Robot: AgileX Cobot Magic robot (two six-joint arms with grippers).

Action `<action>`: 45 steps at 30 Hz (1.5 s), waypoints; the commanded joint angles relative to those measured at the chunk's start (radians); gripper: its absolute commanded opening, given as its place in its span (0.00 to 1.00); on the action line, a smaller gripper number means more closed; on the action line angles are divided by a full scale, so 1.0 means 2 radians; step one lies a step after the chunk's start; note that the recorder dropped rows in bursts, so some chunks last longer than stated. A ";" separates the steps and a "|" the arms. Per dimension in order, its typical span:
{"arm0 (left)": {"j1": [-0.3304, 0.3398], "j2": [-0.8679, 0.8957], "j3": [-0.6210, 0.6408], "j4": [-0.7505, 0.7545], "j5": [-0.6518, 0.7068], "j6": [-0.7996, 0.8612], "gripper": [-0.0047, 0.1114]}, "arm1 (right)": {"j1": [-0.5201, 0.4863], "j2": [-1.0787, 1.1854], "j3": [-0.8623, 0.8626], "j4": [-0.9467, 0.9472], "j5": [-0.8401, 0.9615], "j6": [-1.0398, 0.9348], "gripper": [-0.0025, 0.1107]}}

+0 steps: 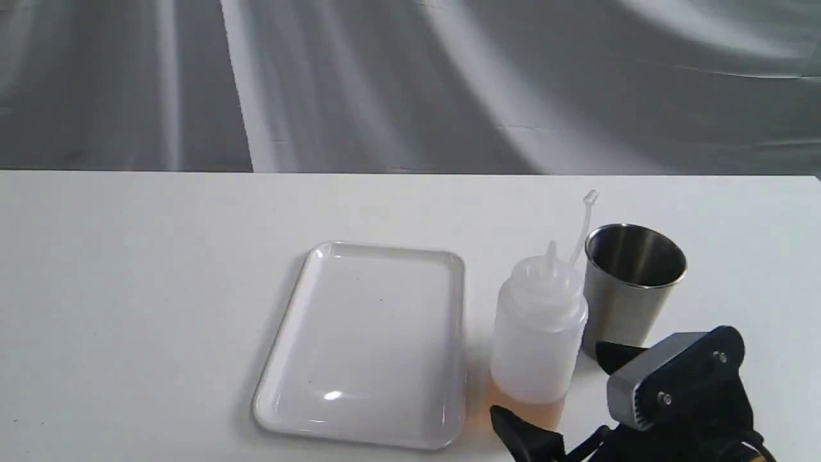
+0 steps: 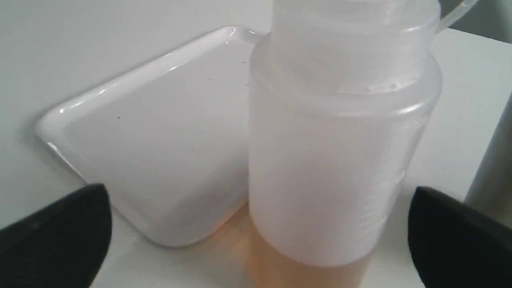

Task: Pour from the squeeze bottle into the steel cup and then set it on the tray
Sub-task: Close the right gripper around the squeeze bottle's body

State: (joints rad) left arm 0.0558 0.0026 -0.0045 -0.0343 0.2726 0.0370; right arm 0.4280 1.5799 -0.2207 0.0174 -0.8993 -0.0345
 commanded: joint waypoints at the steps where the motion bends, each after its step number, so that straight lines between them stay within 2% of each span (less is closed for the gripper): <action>1: -0.001 -0.001 0.002 0.000 -0.004 0.000 0.11 | 0.001 0.020 0.002 -0.005 -0.034 -0.008 0.95; 11: -0.001 -0.001 0.002 0.000 -0.004 -0.002 0.11 | 0.001 0.072 -0.004 0.025 -0.092 -0.009 0.95; 36: -0.001 -0.001 0.002 0.000 -0.004 -0.002 0.11 | 0.001 0.132 -0.048 0.050 -0.091 -0.061 0.95; 45: -0.001 -0.001 0.002 0.000 -0.004 -0.002 0.11 | 0.001 0.157 -0.052 0.052 -0.121 -0.075 0.95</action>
State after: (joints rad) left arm 0.0558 0.0026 -0.0045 -0.0343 0.2726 0.0370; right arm 0.4280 1.8911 -0.3168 0.1116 -1.1176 -0.1697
